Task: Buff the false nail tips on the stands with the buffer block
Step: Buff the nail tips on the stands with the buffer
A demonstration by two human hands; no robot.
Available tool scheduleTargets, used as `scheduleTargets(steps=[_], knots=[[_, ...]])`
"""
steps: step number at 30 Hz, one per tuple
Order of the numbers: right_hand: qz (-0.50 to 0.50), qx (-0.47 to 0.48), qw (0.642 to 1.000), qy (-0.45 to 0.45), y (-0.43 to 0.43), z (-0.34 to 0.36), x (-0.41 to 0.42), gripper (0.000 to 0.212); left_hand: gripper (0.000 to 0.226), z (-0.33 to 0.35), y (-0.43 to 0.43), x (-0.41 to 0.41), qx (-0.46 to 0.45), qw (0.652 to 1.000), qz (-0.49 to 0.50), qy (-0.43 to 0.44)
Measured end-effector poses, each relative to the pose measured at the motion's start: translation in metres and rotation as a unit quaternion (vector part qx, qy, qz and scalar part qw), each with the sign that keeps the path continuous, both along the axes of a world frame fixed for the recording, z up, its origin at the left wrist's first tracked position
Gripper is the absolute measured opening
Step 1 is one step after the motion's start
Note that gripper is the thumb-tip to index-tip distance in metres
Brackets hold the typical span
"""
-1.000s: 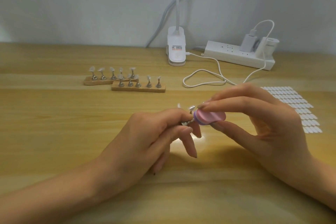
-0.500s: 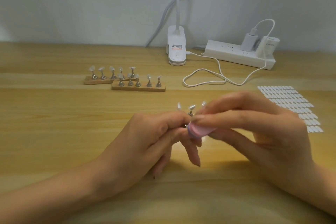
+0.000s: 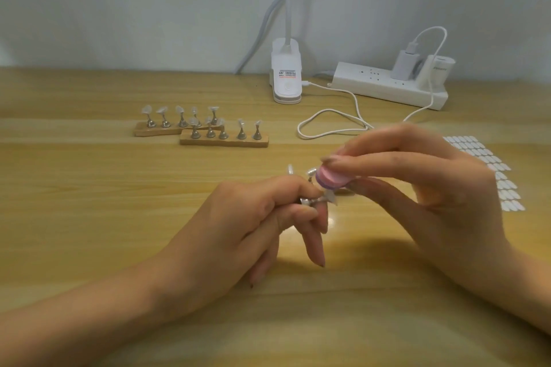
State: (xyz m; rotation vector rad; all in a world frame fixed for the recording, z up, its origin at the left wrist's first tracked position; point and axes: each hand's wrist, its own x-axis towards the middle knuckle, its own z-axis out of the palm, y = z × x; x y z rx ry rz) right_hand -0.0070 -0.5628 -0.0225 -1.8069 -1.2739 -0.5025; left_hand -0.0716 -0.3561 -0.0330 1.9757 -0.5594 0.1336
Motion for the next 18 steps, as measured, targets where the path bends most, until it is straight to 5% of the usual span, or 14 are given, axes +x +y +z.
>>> scheduleTargets(steps=[18], knots=[[0.013, -0.007, 1.0, -0.007, -0.0011, 0.0031, 0.0026, 0.022, 0.02, 0.0004, 0.0006, -0.001, -0.009, 1.0, 0.003, -0.016]])
